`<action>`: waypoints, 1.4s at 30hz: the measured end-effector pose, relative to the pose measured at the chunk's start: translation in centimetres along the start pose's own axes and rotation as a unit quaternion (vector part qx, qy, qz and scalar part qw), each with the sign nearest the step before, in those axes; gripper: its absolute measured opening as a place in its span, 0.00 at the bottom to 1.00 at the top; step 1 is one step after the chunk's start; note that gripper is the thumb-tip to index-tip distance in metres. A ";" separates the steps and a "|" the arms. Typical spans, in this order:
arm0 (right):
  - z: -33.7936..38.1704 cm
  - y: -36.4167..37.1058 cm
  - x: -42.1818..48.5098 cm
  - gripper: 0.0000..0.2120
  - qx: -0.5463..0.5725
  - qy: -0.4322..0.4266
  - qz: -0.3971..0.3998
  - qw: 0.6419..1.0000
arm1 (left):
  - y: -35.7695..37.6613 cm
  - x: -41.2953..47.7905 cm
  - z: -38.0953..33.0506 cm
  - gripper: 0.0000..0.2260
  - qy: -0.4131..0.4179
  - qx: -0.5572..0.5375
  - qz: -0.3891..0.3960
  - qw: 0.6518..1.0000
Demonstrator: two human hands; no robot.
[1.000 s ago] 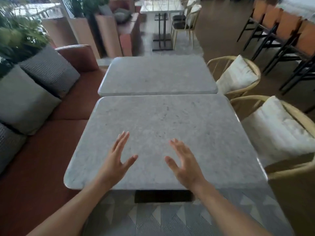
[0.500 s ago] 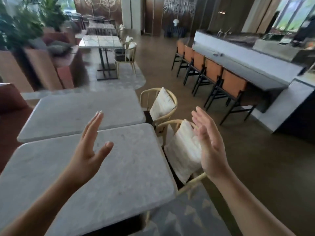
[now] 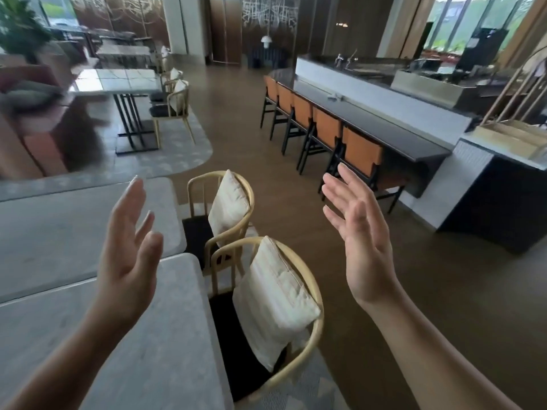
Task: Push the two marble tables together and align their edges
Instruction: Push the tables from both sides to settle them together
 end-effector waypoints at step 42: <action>-31.2 13.8 29.6 0.40 0.371 -0.069 0.549 0.746 | 25.5 6.7 11.5 0.30 -0.121 0.379 -0.524 0.753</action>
Point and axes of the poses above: each hand's wrist, its own x-axis towards the middle knuckle, its own y-axis out of the palm, z = x × y, the point moved 9 cm from there along x, towards the middle knuckle, and after that the axes turned 4 degrees about -y, right-handed, at the moved point
